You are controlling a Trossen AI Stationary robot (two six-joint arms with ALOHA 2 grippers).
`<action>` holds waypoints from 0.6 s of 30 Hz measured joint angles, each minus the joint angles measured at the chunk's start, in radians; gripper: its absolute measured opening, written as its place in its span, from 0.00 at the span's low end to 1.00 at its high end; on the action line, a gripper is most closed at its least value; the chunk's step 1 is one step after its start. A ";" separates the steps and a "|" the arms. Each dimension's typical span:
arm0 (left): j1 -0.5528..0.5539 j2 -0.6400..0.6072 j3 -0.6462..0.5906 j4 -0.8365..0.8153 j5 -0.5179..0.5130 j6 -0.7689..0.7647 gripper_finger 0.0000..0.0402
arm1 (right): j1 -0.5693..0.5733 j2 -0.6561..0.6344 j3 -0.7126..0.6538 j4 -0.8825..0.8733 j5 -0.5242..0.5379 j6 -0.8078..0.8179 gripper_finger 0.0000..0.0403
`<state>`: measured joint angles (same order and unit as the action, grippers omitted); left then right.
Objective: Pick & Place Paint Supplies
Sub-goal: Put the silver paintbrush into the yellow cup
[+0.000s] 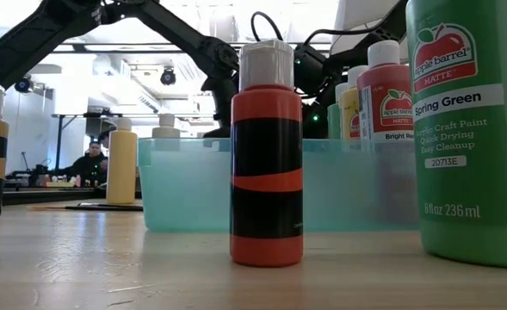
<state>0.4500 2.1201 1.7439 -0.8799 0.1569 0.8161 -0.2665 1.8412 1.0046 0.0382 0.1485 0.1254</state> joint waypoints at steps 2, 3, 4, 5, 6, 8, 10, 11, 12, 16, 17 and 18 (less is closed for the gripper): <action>0.000 0.000 0.000 -0.002 0.020 -0.006 0.52 | 0.000 0.000 0.000 0.014 0.002 -0.002 0.02; 0.000 0.000 0.000 -0.002 0.025 -0.010 0.52 | 0.000 0.000 -0.001 0.023 0.004 -0.002 0.02; 0.000 0.000 0.000 -0.001 0.027 -0.016 0.52 | 0.000 0.000 -0.001 0.031 0.008 -0.006 0.02; 0.000 0.000 0.000 -0.002 0.032 -0.020 0.52 | 0.000 0.000 -0.001 0.038 0.012 -0.009 0.02; 0.000 0.000 0.000 -0.001 0.036 -0.024 0.52 | 0.000 0.000 -0.001 0.043 0.012 -0.010 0.02; 0.000 0.000 0.000 0.000 0.041 -0.024 0.52 | 0.000 0.000 -0.001 0.047 0.015 -0.010 0.02; 0.000 0.000 0.000 0.001 0.043 -0.025 0.52 | 0.000 0.000 -0.001 0.052 0.034 -0.012 0.02; 0.000 0.000 0.000 0.002 0.043 -0.026 0.51 | 0.000 0.000 -0.001 0.059 0.043 -0.013 0.02; 0.000 0.000 0.000 0.003 0.043 -0.028 0.50 | 0.000 0.000 -0.001 0.067 0.049 -0.013 0.02; 0.001 0.000 0.000 0.008 0.044 -0.036 0.41 | 0.000 0.000 -0.001 0.090 0.059 -0.013 0.02; 0.001 0.000 0.000 0.009 0.046 -0.043 0.37 | 0.000 0.000 -0.001 0.095 0.060 -0.011 0.02; 0.002 0.000 0.000 0.013 0.051 -0.048 0.33 | 0.000 0.000 -0.001 0.098 0.061 -0.008 0.02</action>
<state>0.4521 2.1201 1.7435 -0.8670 0.2080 0.7684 -0.2666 1.8416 1.0035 0.1366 0.2097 0.1178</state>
